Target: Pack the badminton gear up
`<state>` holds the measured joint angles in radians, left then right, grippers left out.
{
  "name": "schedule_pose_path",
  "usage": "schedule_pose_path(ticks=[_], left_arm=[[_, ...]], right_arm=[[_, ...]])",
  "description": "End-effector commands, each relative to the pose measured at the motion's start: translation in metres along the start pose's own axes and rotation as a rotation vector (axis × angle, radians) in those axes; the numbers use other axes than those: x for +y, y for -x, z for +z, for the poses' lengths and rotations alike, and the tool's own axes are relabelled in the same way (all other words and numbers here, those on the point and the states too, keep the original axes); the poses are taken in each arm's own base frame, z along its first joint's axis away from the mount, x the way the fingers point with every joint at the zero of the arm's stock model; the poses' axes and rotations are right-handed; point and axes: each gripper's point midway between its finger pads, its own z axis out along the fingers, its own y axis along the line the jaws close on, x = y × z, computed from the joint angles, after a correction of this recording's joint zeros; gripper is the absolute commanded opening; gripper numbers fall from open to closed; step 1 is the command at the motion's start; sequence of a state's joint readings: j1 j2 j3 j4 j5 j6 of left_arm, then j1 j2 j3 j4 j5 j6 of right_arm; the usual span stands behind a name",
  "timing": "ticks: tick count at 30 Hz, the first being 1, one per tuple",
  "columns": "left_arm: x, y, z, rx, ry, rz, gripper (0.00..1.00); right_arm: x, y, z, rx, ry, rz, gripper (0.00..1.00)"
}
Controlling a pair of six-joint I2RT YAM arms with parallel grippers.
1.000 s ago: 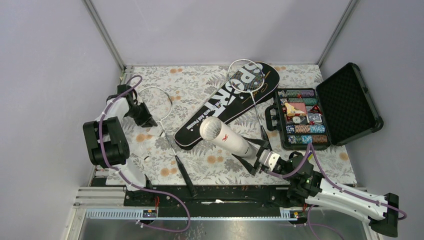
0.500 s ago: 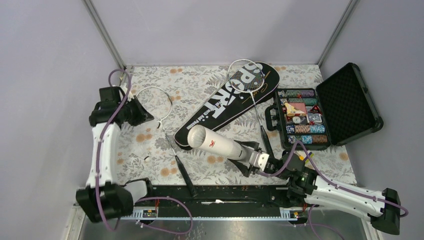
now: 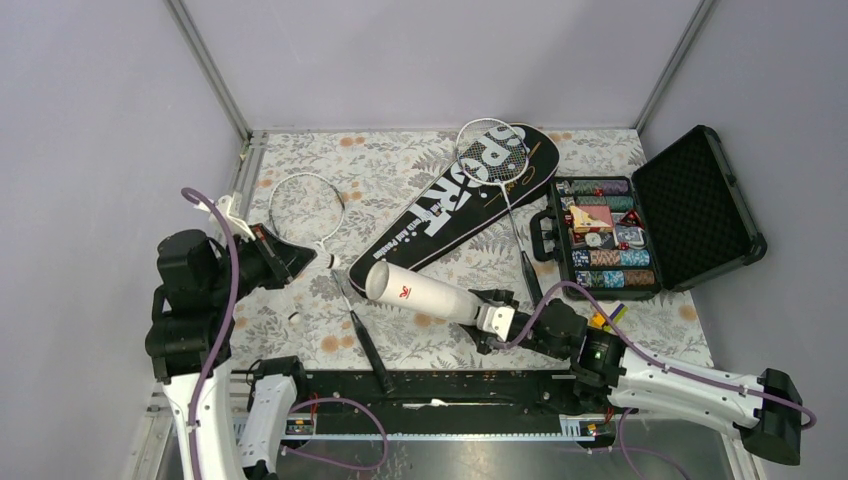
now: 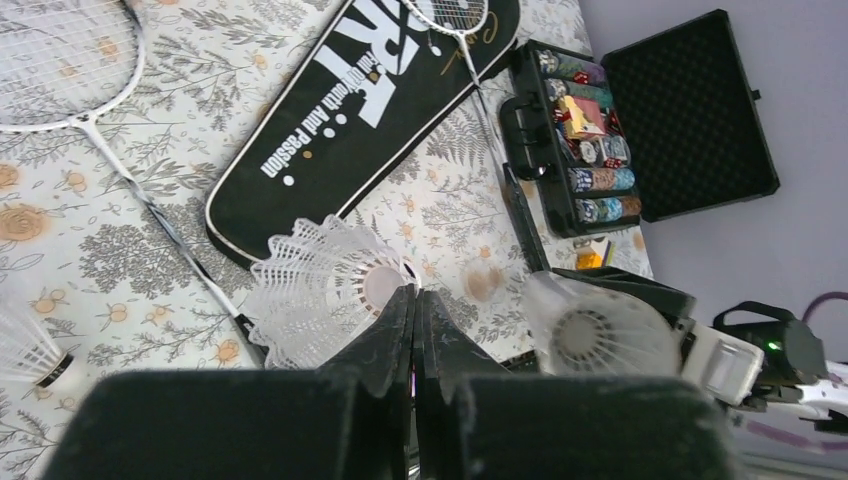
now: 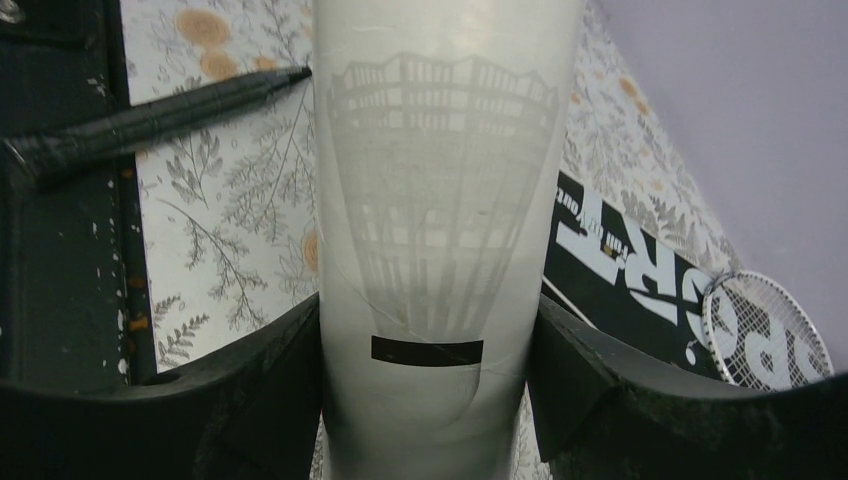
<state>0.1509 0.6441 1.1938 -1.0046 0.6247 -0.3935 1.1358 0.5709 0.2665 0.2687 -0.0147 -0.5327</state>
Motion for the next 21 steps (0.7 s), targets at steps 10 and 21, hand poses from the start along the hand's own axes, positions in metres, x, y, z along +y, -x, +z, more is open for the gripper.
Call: schedule_pose_path(ticks=[10,21], left_arm=[[-0.061,0.000,-0.014,0.000,-0.330,0.051,0.00],[-0.057,-0.016,0.001,0.047,-0.413,-0.059,0.00]], right_arm=[[-0.025,0.008,0.014,0.064,-0.086,-0.004,0.42],[-0.025,0.030,0.032,-0.006,-0.063,0.025,0.41]])
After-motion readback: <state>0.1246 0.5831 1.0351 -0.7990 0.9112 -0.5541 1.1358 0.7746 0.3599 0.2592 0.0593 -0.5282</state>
